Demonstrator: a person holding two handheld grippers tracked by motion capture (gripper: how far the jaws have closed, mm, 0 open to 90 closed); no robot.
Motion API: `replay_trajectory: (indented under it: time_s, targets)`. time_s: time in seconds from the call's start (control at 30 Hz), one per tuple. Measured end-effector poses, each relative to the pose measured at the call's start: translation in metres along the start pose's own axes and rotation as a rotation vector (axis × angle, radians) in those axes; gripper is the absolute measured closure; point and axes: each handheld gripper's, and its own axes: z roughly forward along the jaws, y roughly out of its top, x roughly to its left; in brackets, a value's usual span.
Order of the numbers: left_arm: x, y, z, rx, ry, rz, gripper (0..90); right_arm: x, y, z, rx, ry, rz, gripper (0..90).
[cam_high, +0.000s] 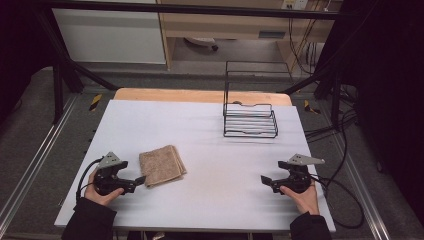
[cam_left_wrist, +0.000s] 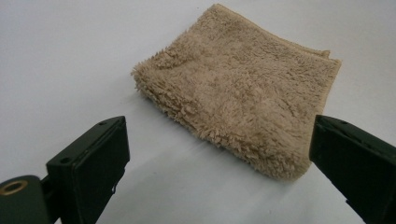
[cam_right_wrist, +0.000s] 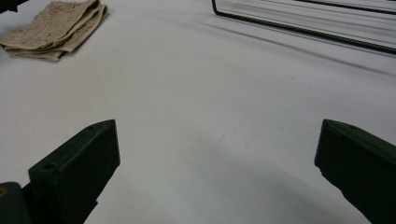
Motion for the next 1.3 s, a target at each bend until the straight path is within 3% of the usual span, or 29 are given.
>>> replay_trajectory:
  time_s: [0.47,0.67,0.8,1.0,1.3]
  targets:
    - [-0.008,0.003,-0.001,0.009,0.009,0.017,11.1,0.003,0.001,0.002,0.007,-0.005,0.011,1.0]
    - [-0.012,0.004,-0.001,0.012,0.021,0.024,18.0,0.006,0.003,0.004,0.002,-0.007,-0.002,1.2]
    - [-0.02,0.007,-0.001,0.006,0.02,0.033,23.6,0.012,0.005,0.008,0.013,-0.005,-0.009,1.3]
    - [-0.034,0.012,0.001,0.012,-0.006,0.058,41.4,0.024,0.011,0.016,0.028,0.008,-0.015,2.3]
    - [-0.051,0.014,0.014,0.086,0.002,0.106,54.6,0.041,0.02,0.028,0.043,0.03,-0.028,4.4]
